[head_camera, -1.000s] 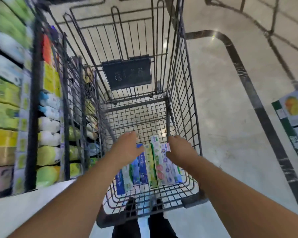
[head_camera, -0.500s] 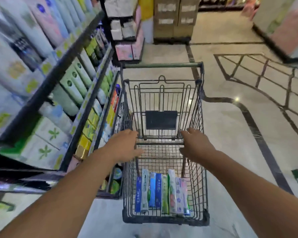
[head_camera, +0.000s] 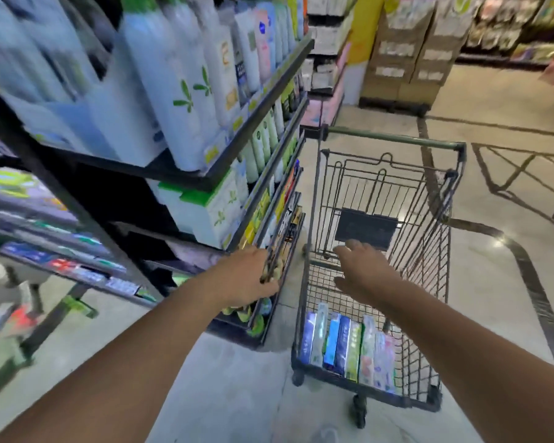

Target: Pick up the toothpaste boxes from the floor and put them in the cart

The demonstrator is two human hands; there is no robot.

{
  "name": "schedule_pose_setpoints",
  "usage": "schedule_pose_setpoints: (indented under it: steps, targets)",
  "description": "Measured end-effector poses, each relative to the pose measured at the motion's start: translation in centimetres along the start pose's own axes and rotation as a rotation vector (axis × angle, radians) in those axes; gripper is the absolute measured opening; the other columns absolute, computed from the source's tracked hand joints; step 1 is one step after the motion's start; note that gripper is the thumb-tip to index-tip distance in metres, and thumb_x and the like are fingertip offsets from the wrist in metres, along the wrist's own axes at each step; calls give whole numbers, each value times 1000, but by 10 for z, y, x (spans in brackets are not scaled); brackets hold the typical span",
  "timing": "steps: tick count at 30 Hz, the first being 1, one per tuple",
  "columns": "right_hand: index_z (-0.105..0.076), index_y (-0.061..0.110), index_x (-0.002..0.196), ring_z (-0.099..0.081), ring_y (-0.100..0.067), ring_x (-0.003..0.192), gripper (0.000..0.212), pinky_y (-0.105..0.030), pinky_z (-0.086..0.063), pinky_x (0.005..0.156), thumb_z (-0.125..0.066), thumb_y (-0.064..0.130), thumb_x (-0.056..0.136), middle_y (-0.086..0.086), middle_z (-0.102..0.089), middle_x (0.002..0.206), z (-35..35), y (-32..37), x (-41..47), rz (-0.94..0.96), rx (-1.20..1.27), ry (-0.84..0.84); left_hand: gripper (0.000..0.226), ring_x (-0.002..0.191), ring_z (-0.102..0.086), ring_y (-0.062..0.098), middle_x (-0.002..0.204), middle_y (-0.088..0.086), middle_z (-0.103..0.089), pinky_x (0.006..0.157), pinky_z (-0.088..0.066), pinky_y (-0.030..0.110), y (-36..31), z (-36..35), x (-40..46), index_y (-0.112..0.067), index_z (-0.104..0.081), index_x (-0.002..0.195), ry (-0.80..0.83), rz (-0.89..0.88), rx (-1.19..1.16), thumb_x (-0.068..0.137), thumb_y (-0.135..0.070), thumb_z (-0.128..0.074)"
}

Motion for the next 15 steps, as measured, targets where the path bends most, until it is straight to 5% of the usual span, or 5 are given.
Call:
schedule_pose_setpoints:
  steps: [3,6,11,15]
  targets:
    - [-40,14,141,-39,-32,133,55,-45,-35,111,-59,30,91,-13,-41,144,-4,74,-12,102,-34,-1,71,135,-37,28,150,10,-33,106,-38,39,53,-13,-64,-12,-31,147,-34,81,-58,92,-51,-54]
    - [-45,13,135,-41,-33,128,53,-42,-38,106,-60,32,88,-13,-44,138,-13,160,-24,256,-84,-10,61,121,-48,27,136,6,-43,98,-44,41,118,-28,-142,-14,-41,136,-87,241,-125,89,-51,-57]
    - [-41,14,139,-41,-34,128,56,-45,-35,105,-57,37,91,-13,-42,139,-27,317,-58,481,-158,-24,73,140,-32,22,154,5,-32,110,-34,37,228,-61,-290,-17,-29,149,-94,517,-168,91,-54,-54]
    - [-49,15,127,-48,-33,121,43,-42,-42,96,-57,33,89,-11,-49,127,-34,446,-90,687,-161,-38,76,137,-36,24,152,8,-32,110,-33,33,298,-87,-408,-14,-27,151,-137,723,-217,92,-52,-55]
Point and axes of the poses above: each hand's wrist, its own x-axis towards the middle knuckle, its own z-axis out of the back of the hand, y = z × x, the point moved 4 cm from there along x, towards the middle knuckle
